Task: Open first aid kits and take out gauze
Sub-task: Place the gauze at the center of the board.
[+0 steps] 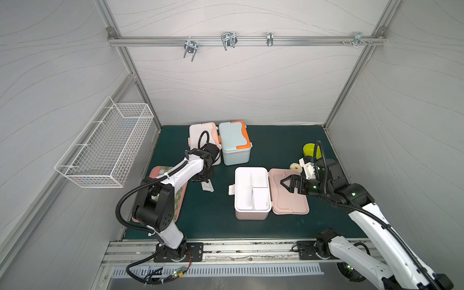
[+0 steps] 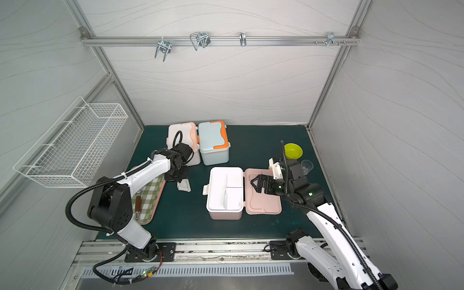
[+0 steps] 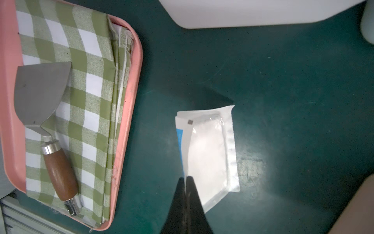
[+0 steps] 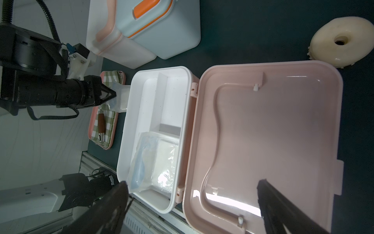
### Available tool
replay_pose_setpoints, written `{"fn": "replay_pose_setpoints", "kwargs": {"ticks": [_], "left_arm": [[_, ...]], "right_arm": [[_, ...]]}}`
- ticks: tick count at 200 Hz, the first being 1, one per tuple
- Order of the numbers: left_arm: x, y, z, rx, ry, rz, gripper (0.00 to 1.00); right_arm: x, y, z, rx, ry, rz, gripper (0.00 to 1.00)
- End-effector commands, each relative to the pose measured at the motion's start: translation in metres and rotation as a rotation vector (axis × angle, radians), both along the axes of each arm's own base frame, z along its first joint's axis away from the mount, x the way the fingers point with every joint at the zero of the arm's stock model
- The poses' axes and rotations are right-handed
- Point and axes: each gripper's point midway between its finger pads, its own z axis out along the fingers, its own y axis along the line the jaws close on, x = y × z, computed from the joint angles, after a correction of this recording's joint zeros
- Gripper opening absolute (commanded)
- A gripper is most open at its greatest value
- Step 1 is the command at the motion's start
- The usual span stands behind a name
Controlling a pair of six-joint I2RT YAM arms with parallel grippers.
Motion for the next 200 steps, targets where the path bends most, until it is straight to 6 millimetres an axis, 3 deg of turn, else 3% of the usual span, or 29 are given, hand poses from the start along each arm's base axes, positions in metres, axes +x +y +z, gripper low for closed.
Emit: {"fn": "replay_pose_setpoints", "kwargs": {"ticks": [1, 64, 98, 142, 200], "left_arm": [[0.007, 0.015, 0.0, 0.084, -0.011, 0.008, 0.0], [0.01, 0.03, 0.0, 0.116, -0.015, 0.041, 0.01], [0.009, 0.032, 0.004, 0.11, -0.032, 0.056, 0.33], [0.005, 0.022, 0.028, 0.013, -0.105, 0.061, 0.52], [-0.012, -0.016, 0.079, -0.205, -0.259, -0.012, 0.79]], "right_arm": [[0.0, -0.001, 0.002, -0.002, -0.015, 0.006, 0.99], [0.0, 0.001, 0.004, 0.008, -0.017, 0.014, 0.99], [0.0, 0.002, 0.007, 0.017, -0.023, 0.02, 0.99], [0.001, 0.005, 0.006, 0.029, -0.019, 0.027, 0.99], [0.0, 0.008, 0.007, 0.047, -0.005, 0.029, 0.99]]}}
